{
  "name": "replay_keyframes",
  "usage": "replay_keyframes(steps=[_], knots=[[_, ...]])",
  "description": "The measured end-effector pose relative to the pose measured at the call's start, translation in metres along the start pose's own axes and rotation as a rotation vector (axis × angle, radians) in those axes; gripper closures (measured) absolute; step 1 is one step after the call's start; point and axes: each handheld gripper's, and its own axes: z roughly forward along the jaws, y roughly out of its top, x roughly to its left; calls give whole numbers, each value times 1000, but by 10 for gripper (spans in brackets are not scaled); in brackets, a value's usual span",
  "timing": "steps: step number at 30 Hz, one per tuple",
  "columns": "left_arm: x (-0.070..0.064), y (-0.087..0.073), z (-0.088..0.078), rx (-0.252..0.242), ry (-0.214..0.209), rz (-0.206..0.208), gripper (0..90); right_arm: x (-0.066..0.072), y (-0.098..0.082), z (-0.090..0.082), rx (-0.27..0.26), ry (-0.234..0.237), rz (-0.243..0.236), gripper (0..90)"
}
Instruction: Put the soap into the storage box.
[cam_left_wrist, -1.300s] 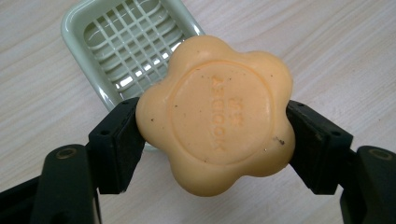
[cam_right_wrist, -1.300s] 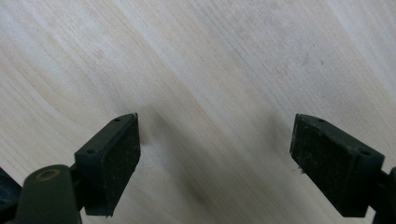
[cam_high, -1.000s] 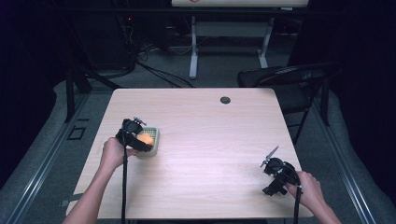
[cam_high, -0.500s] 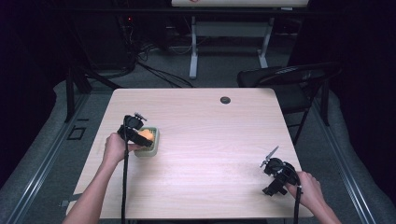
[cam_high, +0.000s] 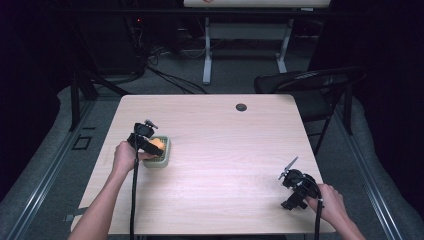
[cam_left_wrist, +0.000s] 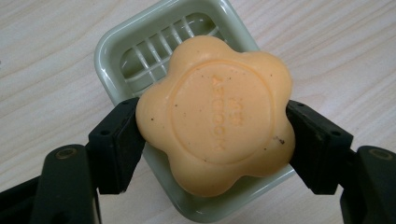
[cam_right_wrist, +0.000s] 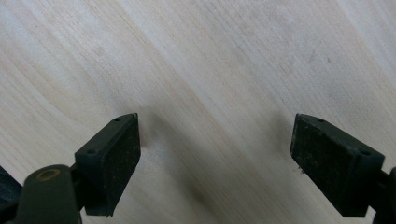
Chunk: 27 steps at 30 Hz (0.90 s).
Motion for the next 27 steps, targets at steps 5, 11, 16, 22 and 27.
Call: replay_keyframes(steps=[5, 11, 16, 22, 27], knots=[[1, 1, 4, 3, 5, -8, 266, 0, 0, 0, 0, 1, 0, 158], [0, 2, 7, 0, 19, -7, 266, 0, 0, 0, 0, 1, -2, 157], [-1, 4, 8, 0, 24, -3, 266, 1, 0, 0, 0, 1, -2, 158], [-1, 4, 10, -1, 25, -4, 266, 1, 0, 0, 5, -4, -4, 157], [-3, 5, 11, 5, 29, 3, 265, 1, 0, -1, 7, -2, -6, 157]])
